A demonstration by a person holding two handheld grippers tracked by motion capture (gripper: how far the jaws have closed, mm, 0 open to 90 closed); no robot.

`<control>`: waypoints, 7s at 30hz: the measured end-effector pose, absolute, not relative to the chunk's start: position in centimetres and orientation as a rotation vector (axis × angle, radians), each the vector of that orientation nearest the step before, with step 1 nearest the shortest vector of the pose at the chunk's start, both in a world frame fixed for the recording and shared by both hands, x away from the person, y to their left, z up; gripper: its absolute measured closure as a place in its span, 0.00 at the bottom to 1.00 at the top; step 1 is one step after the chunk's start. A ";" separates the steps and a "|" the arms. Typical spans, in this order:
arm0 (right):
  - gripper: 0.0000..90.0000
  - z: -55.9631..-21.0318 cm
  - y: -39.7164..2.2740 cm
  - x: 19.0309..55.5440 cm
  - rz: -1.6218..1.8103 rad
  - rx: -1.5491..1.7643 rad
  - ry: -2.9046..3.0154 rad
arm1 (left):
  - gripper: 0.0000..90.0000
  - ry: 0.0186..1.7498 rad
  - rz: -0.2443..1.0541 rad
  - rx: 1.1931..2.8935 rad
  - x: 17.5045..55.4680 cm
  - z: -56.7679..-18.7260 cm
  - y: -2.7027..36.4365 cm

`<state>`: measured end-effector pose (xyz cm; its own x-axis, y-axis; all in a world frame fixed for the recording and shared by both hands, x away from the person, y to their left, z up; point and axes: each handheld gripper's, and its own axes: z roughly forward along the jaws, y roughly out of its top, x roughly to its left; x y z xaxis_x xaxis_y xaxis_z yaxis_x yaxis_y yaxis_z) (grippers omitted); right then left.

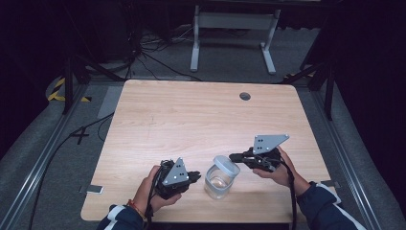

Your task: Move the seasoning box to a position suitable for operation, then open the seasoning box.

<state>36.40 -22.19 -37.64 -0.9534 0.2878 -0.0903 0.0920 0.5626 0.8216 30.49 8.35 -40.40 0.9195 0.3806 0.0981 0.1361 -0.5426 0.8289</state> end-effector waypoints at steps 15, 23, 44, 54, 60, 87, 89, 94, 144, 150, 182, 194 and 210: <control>1.00 -37.2 -22.5 36.3 1.354 0.330 2.551 | 0.99 0.352 0.335 2.068 30.6 -38.4 7.8; 1.00 -36.8 -21.9 35.3 1.372 0.248 2.568 | 0.99 0.366 0.344 2.110 30.8 -39.1 7.9; 1.00 -37.2 -21.9 35.5 1.345 0.271 2.572 | 0.96 0.345 0.335 2.102 30.5 -38.6 7.1; 1.00 -37.2 -22.1 35.6 1.330 0.279 2.568 | 0.96 0.322 0.352 2.075 31.3 -37.5 5.6; 1.00 -37.2 -23.3 35.3 1.307 0.305 2.553 | 0.95 0.291 0.345 2.075 32.1 -37.1 4.5; 1.00 -38.3 -28.1 34.7 1.223 0.478 2.537 | 0.94 0.262 0.335 2.075 34.6 -36.9 3.1; 1.00 -38.3 -28.1 34.7 1.220 0.478 2.535 | 0.94 0.258 0.341 2.087 34.6 -36.9 3.2; 0.99 -38.4 -28.1 34.8 1.211 0.491 2.538 | 0.93 0.269 0.367 2.098 34.4 -36.8 4.0; 0.66 -41.1 -32.7 34.3 1.026 0.664 2.498 | 0.68 0.716 0.317 2.204 33.7 -48.0 21.3; 0.57 -42.8 -35.1 34.0 0.996 0.674 2.485 | 0.56 0.768 0.336 2.188 33.7 -48.0 21.2; 0.27 -46.7 -42.3 31.5 1.037 1.025 2.369 | 0.20 0.868 0.353 2.207 34.1 -48.1 21.3; 0.27 -46.7 -42.3 31.6 1.044 1.023 2.370 | 0.19 0.877 0.353 2.200 34.1 -48.1 21.2; 0.27 -46.7 -42.3 31.6 1.043 1.021 2.372 | 0.18 0.885 0.353 2.197 34.2 -48.1 21.1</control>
<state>31.59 -42.26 -46.68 -0.6765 0.7358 -0.0313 0.4744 0.4678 0.7457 34.19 21.12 -48.14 0.7258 0.6877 -0.0168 0.4876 -0.4970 0.7179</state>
